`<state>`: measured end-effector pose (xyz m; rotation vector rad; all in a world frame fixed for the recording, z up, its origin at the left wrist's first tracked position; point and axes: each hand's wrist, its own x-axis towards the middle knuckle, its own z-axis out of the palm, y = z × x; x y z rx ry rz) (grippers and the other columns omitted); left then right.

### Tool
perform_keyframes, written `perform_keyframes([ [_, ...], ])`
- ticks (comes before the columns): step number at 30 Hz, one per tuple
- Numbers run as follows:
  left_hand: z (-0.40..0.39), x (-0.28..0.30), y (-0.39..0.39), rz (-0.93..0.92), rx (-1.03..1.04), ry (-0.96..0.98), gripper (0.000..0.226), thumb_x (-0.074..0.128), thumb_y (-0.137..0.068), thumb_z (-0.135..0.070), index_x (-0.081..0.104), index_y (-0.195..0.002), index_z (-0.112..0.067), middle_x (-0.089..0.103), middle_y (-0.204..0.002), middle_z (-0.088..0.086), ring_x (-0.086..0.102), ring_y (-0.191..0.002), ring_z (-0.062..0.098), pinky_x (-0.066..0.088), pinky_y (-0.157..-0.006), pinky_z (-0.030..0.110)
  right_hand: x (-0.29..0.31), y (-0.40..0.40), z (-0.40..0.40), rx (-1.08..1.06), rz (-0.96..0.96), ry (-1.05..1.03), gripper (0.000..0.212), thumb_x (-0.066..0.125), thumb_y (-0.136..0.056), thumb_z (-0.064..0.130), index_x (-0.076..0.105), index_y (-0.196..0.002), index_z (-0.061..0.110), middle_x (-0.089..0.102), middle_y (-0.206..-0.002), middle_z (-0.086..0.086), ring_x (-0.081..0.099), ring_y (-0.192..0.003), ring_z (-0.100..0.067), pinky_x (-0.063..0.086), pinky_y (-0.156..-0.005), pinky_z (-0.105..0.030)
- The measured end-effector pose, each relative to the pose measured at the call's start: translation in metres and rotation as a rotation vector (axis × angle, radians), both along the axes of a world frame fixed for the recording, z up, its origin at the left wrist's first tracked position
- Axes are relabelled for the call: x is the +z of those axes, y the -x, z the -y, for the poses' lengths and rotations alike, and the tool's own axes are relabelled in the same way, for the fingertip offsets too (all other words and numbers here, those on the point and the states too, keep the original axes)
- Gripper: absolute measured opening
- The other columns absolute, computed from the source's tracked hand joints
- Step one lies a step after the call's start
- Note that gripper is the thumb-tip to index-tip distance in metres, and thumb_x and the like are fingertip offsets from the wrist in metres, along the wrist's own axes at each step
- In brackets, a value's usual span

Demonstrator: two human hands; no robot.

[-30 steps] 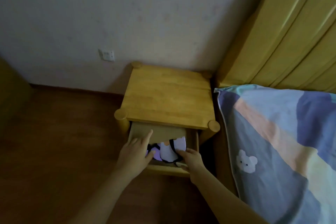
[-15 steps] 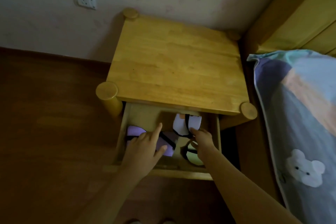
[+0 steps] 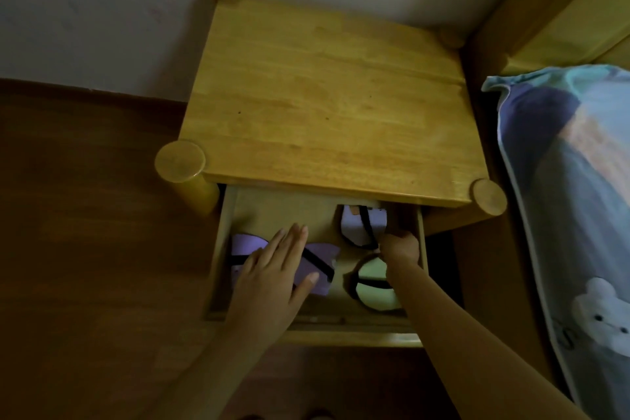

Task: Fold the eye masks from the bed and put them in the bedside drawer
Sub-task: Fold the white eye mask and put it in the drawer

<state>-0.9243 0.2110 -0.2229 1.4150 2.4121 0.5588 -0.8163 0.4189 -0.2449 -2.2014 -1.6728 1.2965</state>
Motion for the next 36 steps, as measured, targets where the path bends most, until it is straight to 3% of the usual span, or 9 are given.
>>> perform_keyframes([
  [3, 0.001, 0.001, 0.000, -0.003, 0.002, 0.009, 0.068, 0.021, -0.094, -0.059, -0.002, -0.150, -0.028, 0.003, -0.158, -0.011, 0.003, -0.144, 0.005, 0.018, -0.113, 0.029, 0.014, -0.003, 0.007, 0.318, 0.032, -0.115, 0.028, 0.049, -0.092, 0.020, 0.055, -0.119, 0.011, 0.065, -0.105, -0.013, 0.063, -0.090, -0.026, 0.052, -0.078, -0.039],
  [8, 0.002, 0.016, -0.002, 0.006, -0.021, 0.001, 0.067, 0.016, -0.093, -0.060, 0.016, -0.150, -0.024, 0.022, -0.155, -0.007, 0.023, -0.142, 0.008, 0.026, -0.107, 0.026, 0.043, -0.029, 0.051, 1.033, 0.132, -0.414, 0.065, 0.038, -0.091, 0.055, 0.022, -0.147, 0.028, 0.039, -0.148, 0.001, 0.022, -0.142, -0.019, 0.016, -0.116, -0.051],
  [12, 0.012, 0.030, -0.003, -0.048, -0.119, 0.019, 0.070, 0.022, -0.092, -0.063, 0.024, -0.149, -0.023, 0.027, -0.155, -0.006, 0.035, -0.137, 0.010, 0.041, -0.099, 0.032, 0.062, -0.061, 0.081, 1.421, 0.196, -0.441, 0.076, 0.021, -0.086, 0.072, 0.003, -0.149, 0.034, 0.025, -0.157, 0.006, 0.010, -0.147, -0.017, -0.013, -0.112, -0.052],
  [15, 0.023, 0.037, -0.004, -0.182, -0.250, 0.085, 0.079, 0.029, -0.085, -0.073, 0.038, -0.144, -0.021, 0.037, -0.150, -0.003, 0.048, -0.128, 0.015, 0.048, -0.092, 0.037, 0.065, -0.077, 0.089, 1.608, 0.247, -0.459, 0.083, 0.029, -0.085, 0.071, -0.001, -0.150, 0.029, 0.022, -0.158, -0.002, 0.014, -0.147, -0.025, -0.010, -0.111, -0.058],
  [19, 0.035, 0.033, 0.000, -0.324, -0.434, 0.143, 0.087, 0.044, -0.072, -0.078, 0.048, -0.138, -0.021, 0.048, -0.142, -0.002, 0.057, -0.120, 0.016, 0.053, -0.087, 0.039, 0.063, -0.085, 0.090, 1.639, 0.255, -0.447, 0.083, 0.045, -0.090, 0.045, -0.010, -0.149, 0.029, 0.013, -0.160, -0.006, 0.026, -0.142, -0.032, 0.021, -0.111, -0.057],
  [22, 0.036, 0.030, -0.003, -0.362, -0.496, 0.164, 0.083, 0.061, -0.067, -0.071, 0.054, -0.133, -0.021, 0.056, -0.136, -0.002, 0.061, -0.114, 0.015, 0.054, -0.082, 0.036, 0.069, -0.085, 0.089, 1.624, 0.155, -0.463, 0.081, 0.051, -0.088, 0.035, -0.002, -0.149, 0.028, 0.035, -0.151, -0.007, 0.061, -0.105, -0.026, 0.055, -0.071, -0.039],
  [26, 0.033, 0.029, -0.003, -0.412, -0.536, 0.199, 0.069, 0.069, -0.065, -0.067, 0.065, -0.118, -0.022, 0.063, -0.127, -0.001, 0.064, -0.109, 0.016, 0.055, -0.077, 0.036, 0.068, -0.086, 0.087, 1.724, 0.206, -0.673, 0.090, 0.076, -0.071, 0.028, 0.026, -0.145, 0.022, 0.062, -0.127, -0.004, 0.067, -0.072, -0.014, 0.051, -0.042, -0.025],
  [31, 0.016, 0.037, 0.007, -0.548, -0.418, 0.208, 0.087, 0.065, -0.068, -0.067, 0.048, -0.136, -0.017, 0.038, -0.149, 0.003, 0.038, -0.135, 0.019, 0.040, -0.103, 0.042, 0.071, -0.066, 0.070, 1.740, 0.223, -0.864, 0.090, 0.081, -0.067, 0.025, 0.032, -0.142, 0.022, 0.063, -0.122, -0.006, 0.065, -0.100, -0.023, 0.058, -0.076, -0.037],
  [36, -0.001, 0.039, 0.016, -0.745, -0.361, 0.263, 0.107, 0.056, -0.073, -0.069, 0.008, -0.151, -0.013, 0.012, -0.159, 0.004, 0.014, -0.145, 0.018, 0.019, -0.113, 0.040, 0.075, -0.046, 0.048, 1.659, 0.441, -1.021, 0.103, 0.078, -0.068, 0.045, 0.019, -0.150, 0.023, 0.032, -0.154, -0.011, 0.034, -0.139, -0.030, 0.031, -0.109, -0.058],
])
